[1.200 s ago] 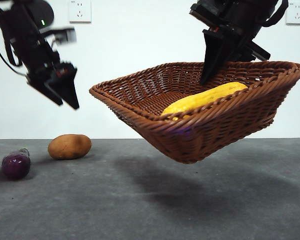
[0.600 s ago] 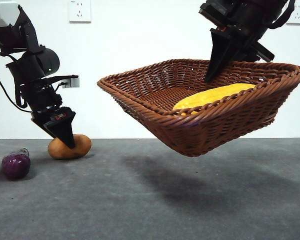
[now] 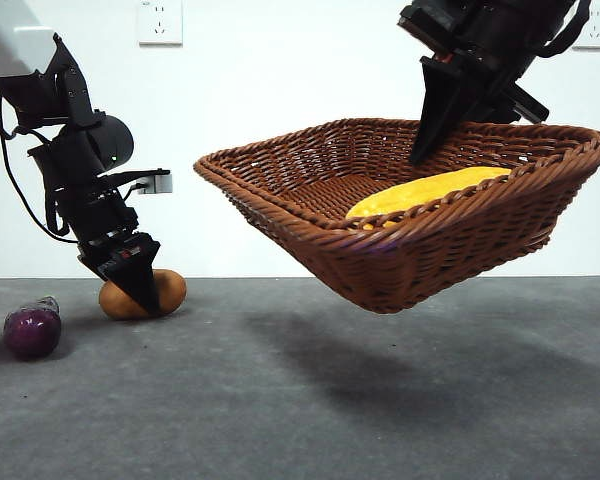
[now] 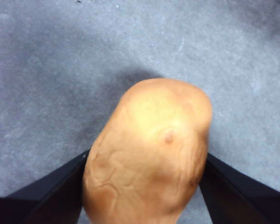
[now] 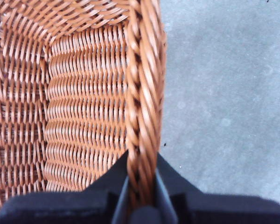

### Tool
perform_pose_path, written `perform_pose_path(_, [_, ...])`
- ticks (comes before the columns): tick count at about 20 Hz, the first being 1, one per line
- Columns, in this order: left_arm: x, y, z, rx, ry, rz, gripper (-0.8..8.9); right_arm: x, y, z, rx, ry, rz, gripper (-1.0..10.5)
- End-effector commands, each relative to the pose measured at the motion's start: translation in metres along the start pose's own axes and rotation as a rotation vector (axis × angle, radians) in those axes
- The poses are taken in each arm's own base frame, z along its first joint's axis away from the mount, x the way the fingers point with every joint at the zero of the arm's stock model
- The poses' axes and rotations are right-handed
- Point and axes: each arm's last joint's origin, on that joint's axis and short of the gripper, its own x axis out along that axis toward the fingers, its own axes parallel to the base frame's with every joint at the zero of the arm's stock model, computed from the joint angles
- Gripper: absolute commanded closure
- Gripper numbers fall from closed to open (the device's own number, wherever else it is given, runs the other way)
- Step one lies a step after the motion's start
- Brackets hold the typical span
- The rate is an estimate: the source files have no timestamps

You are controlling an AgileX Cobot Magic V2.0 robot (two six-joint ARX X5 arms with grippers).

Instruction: Help me put the vegetables on the table into the basket

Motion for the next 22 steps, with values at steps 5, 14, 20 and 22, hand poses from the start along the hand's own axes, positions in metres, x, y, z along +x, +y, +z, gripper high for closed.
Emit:
perform_pose_path(5, [-0.032, -0.003, 0.001, -0.119, -0.006, -0.023, 8.19, 0.0, 0.001, 0.0, 0.021, -0.006, 0.013, 9.6])
perform_pose_path(14, [-0.173, -0.075, 0.017, -0.09, -0.184, -0.265, 8.18, 0.0, 0.0, -0.004, 0.051, 0.035, -0.033, 9.6])
perform_pose_path(20, [-0.233, -0.172, 0.005, 0.027, -0.303, -0.263, 8.18, 0.001, 0.002, -0.007, 0.063, 0.069, -0.026, 9.6])
perform_pose_path(22, [-0.231, -0.205, 0.009, 0.064, -0.353, -0.311, 8.19, 0.005, 0.011, -0.007, 0.045, 0.077, -0.009, 9.6])
